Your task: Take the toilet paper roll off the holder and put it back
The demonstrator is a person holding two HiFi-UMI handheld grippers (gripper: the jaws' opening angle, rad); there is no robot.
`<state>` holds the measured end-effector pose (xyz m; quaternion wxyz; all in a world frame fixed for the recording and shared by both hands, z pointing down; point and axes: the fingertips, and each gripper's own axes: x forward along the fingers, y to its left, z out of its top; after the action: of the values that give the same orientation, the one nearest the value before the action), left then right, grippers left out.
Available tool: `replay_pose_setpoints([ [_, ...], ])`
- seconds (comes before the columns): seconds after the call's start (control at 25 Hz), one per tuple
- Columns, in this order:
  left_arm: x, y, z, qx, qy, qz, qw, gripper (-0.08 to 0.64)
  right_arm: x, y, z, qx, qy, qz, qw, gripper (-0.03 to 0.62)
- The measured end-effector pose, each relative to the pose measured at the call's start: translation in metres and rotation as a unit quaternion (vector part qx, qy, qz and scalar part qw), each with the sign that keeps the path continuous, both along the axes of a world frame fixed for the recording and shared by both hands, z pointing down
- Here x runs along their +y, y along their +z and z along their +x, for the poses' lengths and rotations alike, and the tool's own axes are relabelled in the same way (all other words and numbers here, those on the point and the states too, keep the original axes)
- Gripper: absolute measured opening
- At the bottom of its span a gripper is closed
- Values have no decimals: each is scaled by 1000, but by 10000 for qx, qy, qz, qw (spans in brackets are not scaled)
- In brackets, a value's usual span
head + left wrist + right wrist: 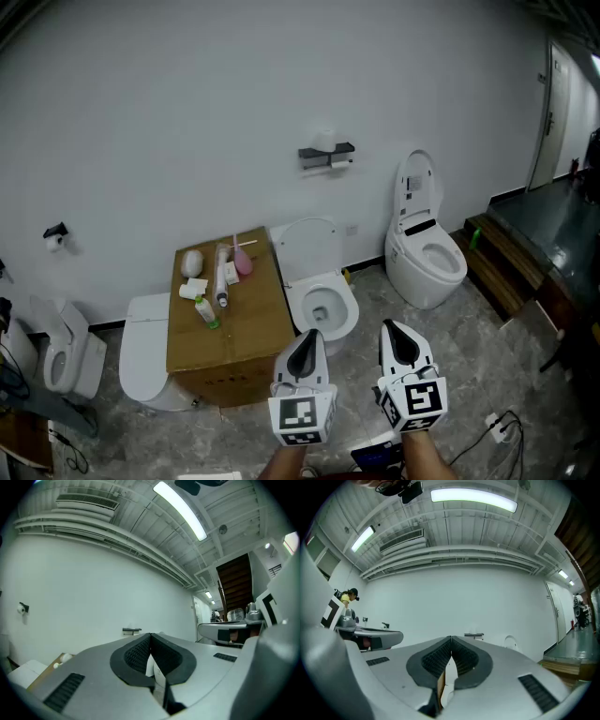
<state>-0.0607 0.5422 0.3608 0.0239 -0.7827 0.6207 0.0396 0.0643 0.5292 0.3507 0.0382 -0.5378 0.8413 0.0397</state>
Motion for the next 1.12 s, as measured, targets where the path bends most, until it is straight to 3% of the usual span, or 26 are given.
replay_pose_setpoints([
  [0.4, 3, 2, 26, 19, 7, -89, 10000, 11, 3, -1, 22, -98, 28, 1, 9999, 17],
  [0.88, -2, 22, 84, -187, -45, -211, 9996, 11, -4, 10, 74, -342, 7, -30, 9994, 17],
  [1.12, -20, 22, 90, -156, -75, -201, 9996, 11, -25, 18, 87, -386, 80, -129, 9991, 17],
])
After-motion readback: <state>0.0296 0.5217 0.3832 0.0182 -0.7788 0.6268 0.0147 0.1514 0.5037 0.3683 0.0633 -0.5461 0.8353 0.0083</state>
